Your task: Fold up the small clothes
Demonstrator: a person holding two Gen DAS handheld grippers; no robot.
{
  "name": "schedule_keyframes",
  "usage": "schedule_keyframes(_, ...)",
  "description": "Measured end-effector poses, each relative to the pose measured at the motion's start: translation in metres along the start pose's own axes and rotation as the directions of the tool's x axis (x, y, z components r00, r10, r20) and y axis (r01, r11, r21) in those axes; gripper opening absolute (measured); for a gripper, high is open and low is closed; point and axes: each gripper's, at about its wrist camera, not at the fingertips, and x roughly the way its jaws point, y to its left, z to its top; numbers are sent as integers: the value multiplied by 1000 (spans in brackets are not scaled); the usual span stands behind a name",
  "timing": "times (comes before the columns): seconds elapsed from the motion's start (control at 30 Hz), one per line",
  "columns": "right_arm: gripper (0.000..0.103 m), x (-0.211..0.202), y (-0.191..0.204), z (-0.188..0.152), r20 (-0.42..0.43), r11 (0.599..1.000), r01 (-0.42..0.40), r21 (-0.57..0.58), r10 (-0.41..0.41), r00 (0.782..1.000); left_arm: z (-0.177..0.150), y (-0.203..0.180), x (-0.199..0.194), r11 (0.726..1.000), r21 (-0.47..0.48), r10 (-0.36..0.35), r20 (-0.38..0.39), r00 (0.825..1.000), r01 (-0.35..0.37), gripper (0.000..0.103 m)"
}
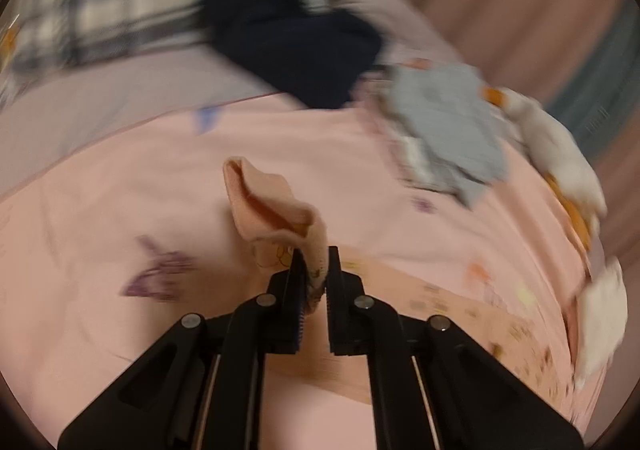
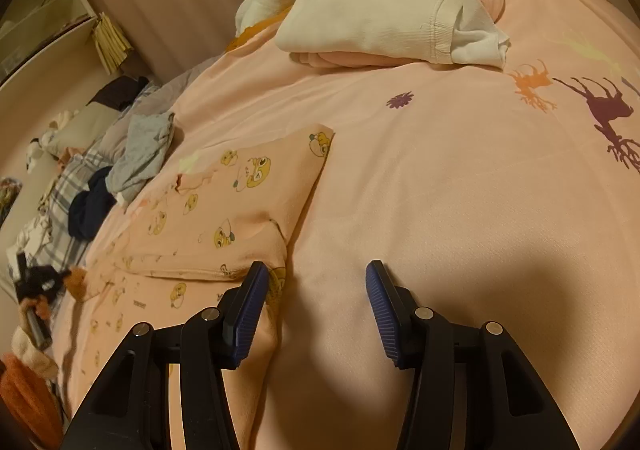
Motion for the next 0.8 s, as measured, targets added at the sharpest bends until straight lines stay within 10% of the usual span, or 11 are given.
schedule_keyframes(0.27,51,0,0,0,0,1000,0,0,0,1000,-48,-155,8,937,237,-246,-76,966,257,6)
schedule_keyframes(0.43,51,0,0,0,0,1000,-1,1,1,1000,-133,-251,28,811,419,-301,-297,906,407,12)
schedule_keyframes(0.57,53,-1,0,0,0,1000,-14,2,14,1000,-173,-274,36,745,447,-265,-484,834,496,45)
schedule_keyframes(0.67,55,-1,1,0,-1,1000,-18,1,18,1000,-163,-266,28,742,436,-287,-481,828,510,55)
schedule_keyframes(0.8,56,0,2,1,-2,1000,-19,-3,19,1000,-130,-231,9,803,361,-320,-410,854,474,69)
